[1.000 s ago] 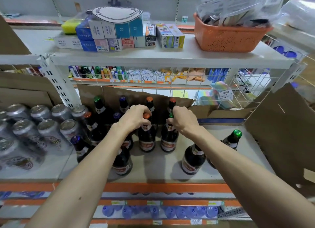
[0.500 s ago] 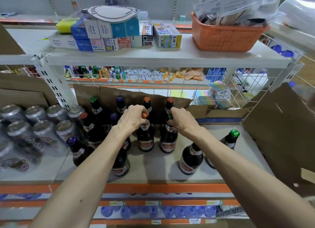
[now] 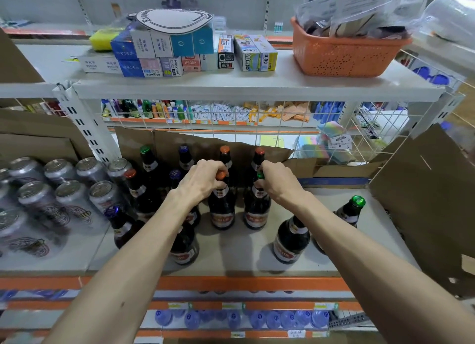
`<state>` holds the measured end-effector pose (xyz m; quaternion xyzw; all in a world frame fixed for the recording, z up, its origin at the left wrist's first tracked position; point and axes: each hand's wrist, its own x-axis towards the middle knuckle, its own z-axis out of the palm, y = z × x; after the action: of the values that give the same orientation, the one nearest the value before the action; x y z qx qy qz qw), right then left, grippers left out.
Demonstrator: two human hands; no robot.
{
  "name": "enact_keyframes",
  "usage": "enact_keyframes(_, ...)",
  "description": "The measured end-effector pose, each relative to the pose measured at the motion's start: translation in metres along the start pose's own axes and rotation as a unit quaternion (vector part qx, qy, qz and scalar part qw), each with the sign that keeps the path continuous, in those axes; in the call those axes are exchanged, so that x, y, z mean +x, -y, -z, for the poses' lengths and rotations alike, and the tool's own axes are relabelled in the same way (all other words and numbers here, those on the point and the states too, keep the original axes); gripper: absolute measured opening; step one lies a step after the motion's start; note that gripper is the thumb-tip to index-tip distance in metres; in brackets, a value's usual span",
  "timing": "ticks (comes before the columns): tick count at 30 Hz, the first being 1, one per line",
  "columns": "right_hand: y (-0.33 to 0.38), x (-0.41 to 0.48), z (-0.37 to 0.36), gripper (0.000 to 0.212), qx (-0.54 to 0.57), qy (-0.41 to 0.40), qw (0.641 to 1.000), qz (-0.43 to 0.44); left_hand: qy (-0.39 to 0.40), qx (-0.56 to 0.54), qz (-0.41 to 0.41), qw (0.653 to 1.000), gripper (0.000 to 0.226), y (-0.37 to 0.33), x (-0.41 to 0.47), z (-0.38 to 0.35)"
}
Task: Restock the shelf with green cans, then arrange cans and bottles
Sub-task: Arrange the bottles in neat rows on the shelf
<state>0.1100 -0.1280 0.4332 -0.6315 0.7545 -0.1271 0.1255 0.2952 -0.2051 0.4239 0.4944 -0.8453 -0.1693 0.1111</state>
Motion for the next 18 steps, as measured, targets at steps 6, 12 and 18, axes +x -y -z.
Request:
enact_keyframes(6,-0.003,-0.002,-0.003,0.022,0.004,-0.003,1.0,0.0,-0.007,-0.007,0.013,1.0,0.033,0.0,-0.001,-0.003)
enact_keyframes(12,-0.009,-0.009,0.011,0.045,0.057,-0.003,0.998,0.003,0.052,-0.015,0.012,0.998,0.048,-0.006,0.004,0.007)
enact_keyframes(18,-0.057,-0.03,0.054,0.034,0.073,-0.111,0.989,-0.06,-0.012,-0.056,-0.114,0.992,0.022,-0.083,0.01,0.01)
